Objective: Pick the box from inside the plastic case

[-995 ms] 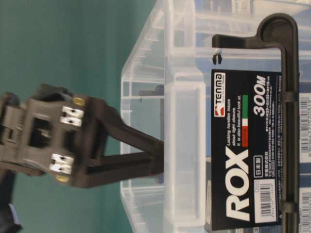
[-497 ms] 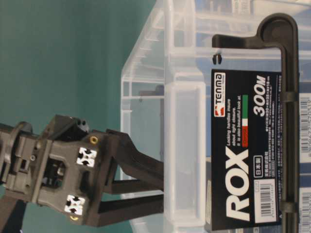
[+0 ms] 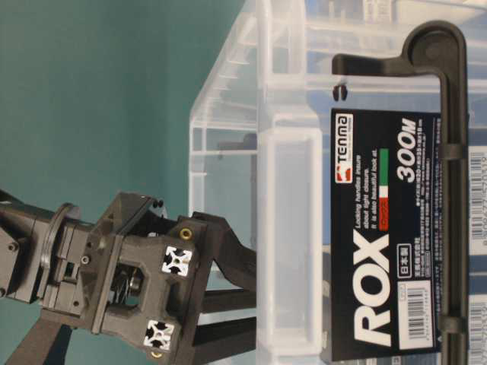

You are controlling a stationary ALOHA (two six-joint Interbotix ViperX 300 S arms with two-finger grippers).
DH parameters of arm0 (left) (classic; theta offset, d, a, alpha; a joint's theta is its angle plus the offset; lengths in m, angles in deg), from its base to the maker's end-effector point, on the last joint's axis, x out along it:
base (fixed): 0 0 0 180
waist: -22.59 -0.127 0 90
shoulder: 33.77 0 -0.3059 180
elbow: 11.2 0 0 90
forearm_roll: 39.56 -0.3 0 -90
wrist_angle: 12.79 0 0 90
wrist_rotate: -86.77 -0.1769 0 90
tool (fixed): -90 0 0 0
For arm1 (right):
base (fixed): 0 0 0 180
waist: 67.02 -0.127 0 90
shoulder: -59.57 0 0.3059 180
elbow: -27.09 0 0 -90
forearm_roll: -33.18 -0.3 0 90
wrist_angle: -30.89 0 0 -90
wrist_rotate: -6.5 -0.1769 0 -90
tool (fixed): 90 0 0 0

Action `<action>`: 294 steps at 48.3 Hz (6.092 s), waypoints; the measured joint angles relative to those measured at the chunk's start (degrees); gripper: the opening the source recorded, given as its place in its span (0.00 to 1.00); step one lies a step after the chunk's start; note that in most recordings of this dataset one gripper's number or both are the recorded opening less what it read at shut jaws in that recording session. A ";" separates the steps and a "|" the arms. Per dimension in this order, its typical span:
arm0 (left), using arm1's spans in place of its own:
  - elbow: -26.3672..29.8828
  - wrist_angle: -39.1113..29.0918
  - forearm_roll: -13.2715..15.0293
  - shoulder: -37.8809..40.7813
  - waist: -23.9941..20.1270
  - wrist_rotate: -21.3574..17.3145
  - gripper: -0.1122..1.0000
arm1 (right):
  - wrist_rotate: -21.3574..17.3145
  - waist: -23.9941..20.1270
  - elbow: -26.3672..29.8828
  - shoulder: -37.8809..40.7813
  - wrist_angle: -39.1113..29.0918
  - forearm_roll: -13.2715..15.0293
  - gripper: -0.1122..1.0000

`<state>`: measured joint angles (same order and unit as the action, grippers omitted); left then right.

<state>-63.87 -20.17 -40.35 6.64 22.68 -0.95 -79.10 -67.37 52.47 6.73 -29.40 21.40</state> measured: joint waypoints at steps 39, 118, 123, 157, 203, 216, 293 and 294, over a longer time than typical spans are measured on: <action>-0.09 0.00 0.00 0.00 0.00 0.00 0.07 | 2.72 1.49 -0.79 0.26 0.62 0.18 0.99; -0.09 0.00 0.00 0.09 -0.09 0.09 0.07 | 2.99 15.47 -19.95 -36.21 -23.91 0.62 0.67; 0.00 0.00 0.00 0.00 -0.09 0.09 0.07 | 4.66 17.05 -27.77 -40.69 -18.81 0.70 0.67; 0.00 0.00 0.00 0.09 -0.18 2.72 0.07 | 20.74 21.71 -58.71 -39.81 11.78 4.57 0.67; -0.09 0.00 0.00 0.09 -1.41 2.81 0.07 | 23.73 25.75 -61.70 -32.70 24.08 4.75 0.67; 0.00 0.00 0.00 0.26 -1.58 2.81 0.07 | 23.20 26.02 -61.61 -32.61 24.08 4.83 0.97; 0.79 0.00 0.00 -1.23 -0.79 2.81 0.07 | 14.24 10.81 -64.86 -80.77 48.78 -4.22 0.97; 0.79 0.09 0.00 -1.23 -0.79 2.81 0.07 | 13.54 10.46 -65.13 -80.86 48.87 -4.22 0.97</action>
<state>-63.08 -20.09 -40.35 5.40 21.89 1.87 -65.57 -56.91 -12.66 -74.13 19.47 17.18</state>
